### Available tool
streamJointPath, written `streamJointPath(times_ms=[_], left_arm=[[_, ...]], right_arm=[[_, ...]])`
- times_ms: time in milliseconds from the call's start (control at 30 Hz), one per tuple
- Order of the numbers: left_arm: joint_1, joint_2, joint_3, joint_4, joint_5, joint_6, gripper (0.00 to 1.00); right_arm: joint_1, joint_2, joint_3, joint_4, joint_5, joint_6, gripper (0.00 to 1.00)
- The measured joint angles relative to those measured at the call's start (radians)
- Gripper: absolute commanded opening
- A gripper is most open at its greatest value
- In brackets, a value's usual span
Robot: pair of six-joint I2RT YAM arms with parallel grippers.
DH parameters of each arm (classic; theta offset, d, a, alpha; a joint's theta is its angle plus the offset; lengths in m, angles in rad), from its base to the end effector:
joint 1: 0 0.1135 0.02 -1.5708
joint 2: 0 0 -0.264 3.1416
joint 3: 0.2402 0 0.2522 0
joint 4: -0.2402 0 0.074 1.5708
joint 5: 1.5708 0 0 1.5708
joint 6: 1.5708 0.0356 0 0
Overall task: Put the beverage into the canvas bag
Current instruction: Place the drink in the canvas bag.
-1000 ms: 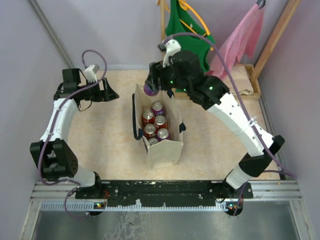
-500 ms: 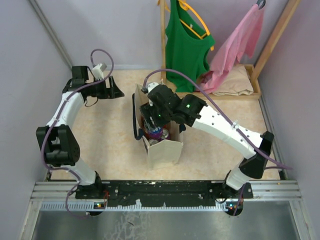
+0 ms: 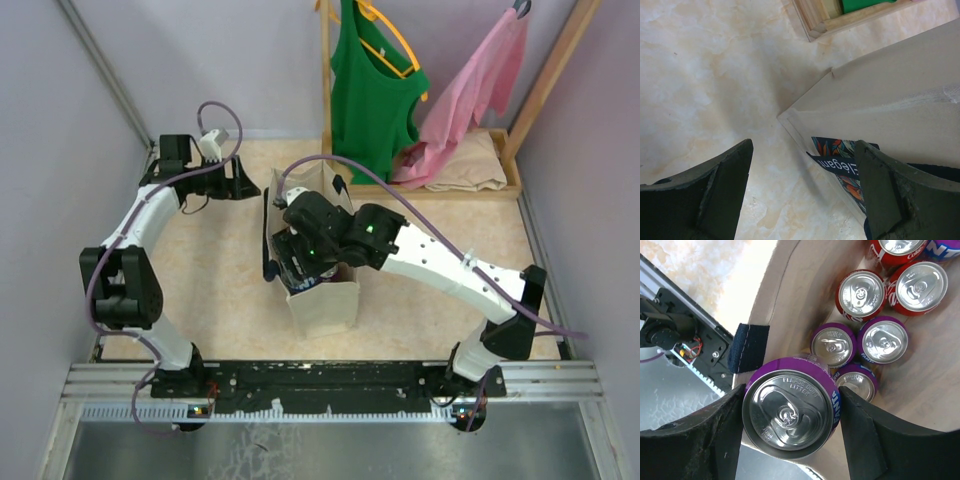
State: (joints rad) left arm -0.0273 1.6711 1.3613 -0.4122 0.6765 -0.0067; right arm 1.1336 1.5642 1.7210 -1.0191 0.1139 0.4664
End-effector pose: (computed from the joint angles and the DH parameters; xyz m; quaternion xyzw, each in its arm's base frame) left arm 0.3736 -0.0325 0.2914 0.1455 0.8582 -0.3090 0.3832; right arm 0.1400 0.2900 0.3920 -0.2880 0.8912 0.2112 0.2796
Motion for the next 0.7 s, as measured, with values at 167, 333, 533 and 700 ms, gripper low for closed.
streamJointPath(times_ms=[167,333,533,700], left_arm=[[-0.004,0.016,-0.008,0.030,0.001,-0.002,0.88],[-0.004,0.018,-0.008,0.051,0.001,-0.002,0.88],[-0.004,0.018,-0.029,0.065,0.001,-0.004,0.88],[-0.004,0.018,-0.053,0.067,0.001,-0.005,0.88]], right_arm=[[0.017,0.000,0.000,-0.011,0.000,0.020,0.00],[0.022,-0.001,-0.013,-0.009,-0.002,0.035,0.00],[0.024,-0.007,-0.098,0.022,-0.006,0.044,0.00],[0.024,-0.007,-0.159,0.061,-0.010,0.050,0.00]])
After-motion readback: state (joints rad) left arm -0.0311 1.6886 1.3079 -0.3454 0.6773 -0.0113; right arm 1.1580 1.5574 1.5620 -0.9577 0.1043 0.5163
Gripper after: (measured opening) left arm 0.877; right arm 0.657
